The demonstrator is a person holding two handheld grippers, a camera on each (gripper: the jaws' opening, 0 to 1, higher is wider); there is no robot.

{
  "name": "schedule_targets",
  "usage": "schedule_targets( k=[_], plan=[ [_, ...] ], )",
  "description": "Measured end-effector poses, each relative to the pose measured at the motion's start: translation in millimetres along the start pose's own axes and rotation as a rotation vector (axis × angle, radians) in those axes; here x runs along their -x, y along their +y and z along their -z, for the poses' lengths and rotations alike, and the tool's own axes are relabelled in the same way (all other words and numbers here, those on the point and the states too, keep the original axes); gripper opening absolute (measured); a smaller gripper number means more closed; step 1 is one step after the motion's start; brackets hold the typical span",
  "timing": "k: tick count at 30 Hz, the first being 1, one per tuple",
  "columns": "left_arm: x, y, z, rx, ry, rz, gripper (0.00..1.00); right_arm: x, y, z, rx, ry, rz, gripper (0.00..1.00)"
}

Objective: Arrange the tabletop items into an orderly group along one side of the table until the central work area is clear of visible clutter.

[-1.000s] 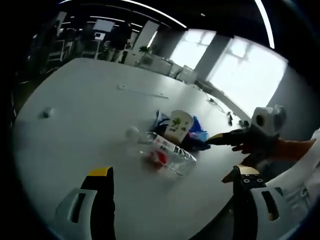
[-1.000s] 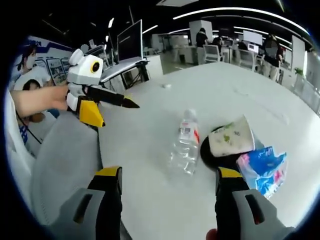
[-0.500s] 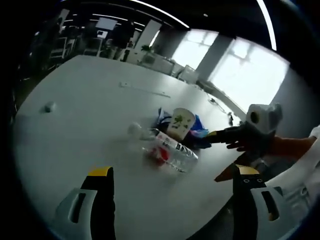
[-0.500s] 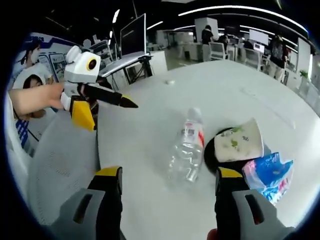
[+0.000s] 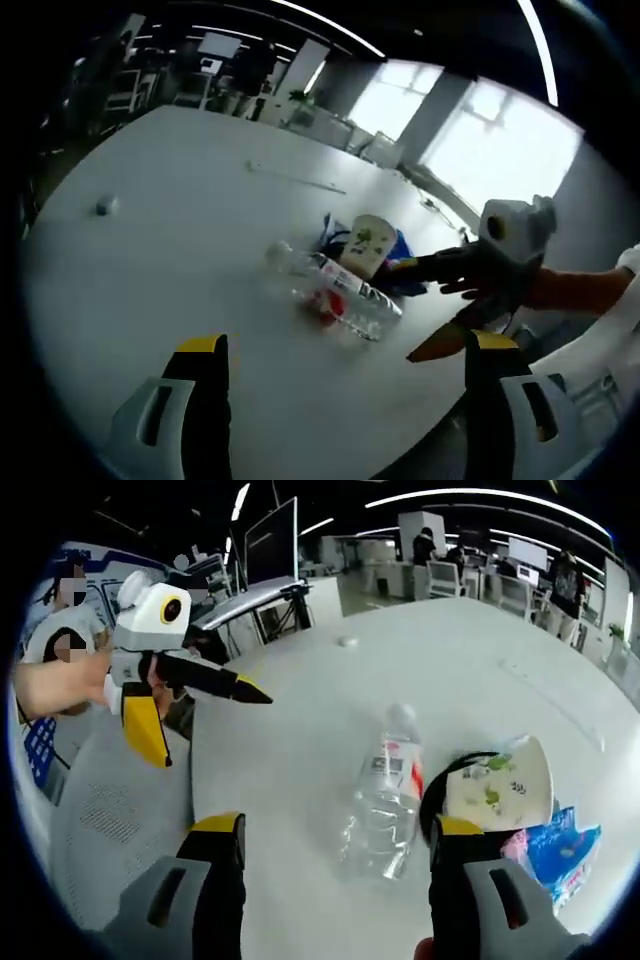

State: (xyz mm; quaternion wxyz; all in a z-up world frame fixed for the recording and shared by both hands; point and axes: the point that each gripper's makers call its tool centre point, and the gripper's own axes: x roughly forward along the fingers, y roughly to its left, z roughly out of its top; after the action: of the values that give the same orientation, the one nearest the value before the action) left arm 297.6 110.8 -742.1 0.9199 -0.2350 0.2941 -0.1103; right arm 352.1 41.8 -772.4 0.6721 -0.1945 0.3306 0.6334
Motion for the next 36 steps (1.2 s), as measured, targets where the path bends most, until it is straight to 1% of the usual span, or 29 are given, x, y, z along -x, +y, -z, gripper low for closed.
schedule_targets(
  k=[4,9,13,16,20,36],
  plan=[
    [1,1.2,1.8,0.004,0.0,0.0,0.95,-6,-5,-0.2,-0.026,0.006,0.006,0.7],
    [0,1.6,3.7,0.012,0.001,0.001,0.95,-14,-7,1.8,-0.036,0.023,0.011,0.68],
    [0,1.3,7.0,0.011,0.014,0.007,0.95,-20,-8,3.4,-0.031,0.037,0.013,0.68],
    [0,3.6,6.3,0.016,0.008,0.002,0.95,-25,-8,4.8,-0.036,0.048,0.016,0.68],
    [2,7.0,5.7,0.024,0.002,-0.002,0.95,-30,-12,6.9,-0.032,0.06,0.031,0.65],
    [8,14.8,6.8,0.041,-0.008,-0.016,0.95,-49,-19,8.4,-0.022,0.096,0.064,0.63]
  ],
)
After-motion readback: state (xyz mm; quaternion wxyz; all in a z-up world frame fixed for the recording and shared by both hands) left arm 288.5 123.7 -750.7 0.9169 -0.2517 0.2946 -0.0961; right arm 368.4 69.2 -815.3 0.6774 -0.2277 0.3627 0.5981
